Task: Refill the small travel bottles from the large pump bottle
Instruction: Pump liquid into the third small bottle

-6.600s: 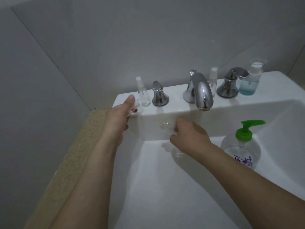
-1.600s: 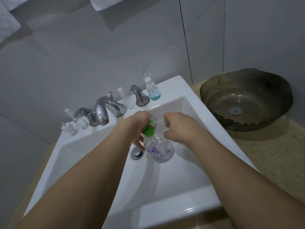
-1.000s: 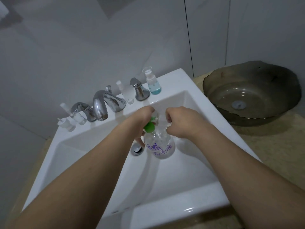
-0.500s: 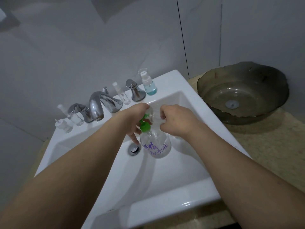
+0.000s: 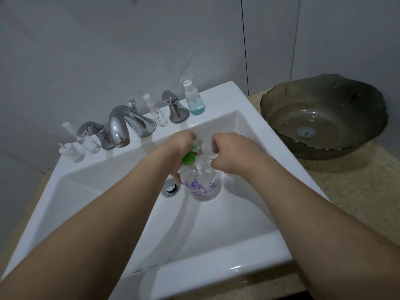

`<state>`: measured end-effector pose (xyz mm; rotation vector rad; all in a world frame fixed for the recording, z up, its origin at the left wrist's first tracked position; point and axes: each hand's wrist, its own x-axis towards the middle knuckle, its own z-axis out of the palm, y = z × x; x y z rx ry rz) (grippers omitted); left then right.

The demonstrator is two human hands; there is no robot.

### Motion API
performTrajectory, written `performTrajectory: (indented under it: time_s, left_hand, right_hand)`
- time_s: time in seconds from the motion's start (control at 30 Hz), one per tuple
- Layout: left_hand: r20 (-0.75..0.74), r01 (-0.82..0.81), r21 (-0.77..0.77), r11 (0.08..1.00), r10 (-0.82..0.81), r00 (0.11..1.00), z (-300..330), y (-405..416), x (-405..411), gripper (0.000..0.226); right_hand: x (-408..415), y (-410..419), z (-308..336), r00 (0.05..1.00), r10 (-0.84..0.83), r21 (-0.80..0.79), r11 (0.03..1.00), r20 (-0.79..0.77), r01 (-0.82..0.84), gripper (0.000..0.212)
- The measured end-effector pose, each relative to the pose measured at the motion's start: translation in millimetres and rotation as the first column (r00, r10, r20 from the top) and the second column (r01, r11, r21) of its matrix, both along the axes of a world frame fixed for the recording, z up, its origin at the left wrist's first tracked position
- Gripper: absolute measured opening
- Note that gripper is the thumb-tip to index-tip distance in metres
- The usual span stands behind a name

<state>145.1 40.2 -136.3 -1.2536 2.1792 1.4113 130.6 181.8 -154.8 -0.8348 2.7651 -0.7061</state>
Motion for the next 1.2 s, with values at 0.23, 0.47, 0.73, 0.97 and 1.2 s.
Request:
performTrajectory:
  time_s: [0.23,0.47,0.73,0.97,1.2]
  left_hand:
    - [-0.019,0.029,-0.002,1.000,-0.029,0.999,27,-1,1,0.043]
    - [0.038,0.080,-0.057,0.995,-0.078,0.996,33,2,6,0.049]
    - [0.021,0.061,-0.064,0.996,-0.059,0.998,21,11,8,0.029]
    - [-0.019,0.031,-0.040,0.999,-0.032,0.999,10,10,6,0.026]
    - [0.001,0.087,-0.043,0.995,-0.087,0.996,23,4,6,0.047]
  right_hand:
    - [-1,0,2,1.000,-0.021,-0.109,0.994,-0.008,0.020,0.019]
    - [0,0,0,1.000,-0.006,-0.128,0.992,-0.008,0.005,0.021]
    - [-1,1,-3,1.000,-0.016,-0.074,0.997,0.005,0.017,0.019]
    - [-1,-1,-4,0.999,-0.026,-0.020,0.999,0.022,0.027,0.018]
    - [-2,-3,-1,1.000,-0.028,-0.082,0.996,-0.002,0.027,0.020]
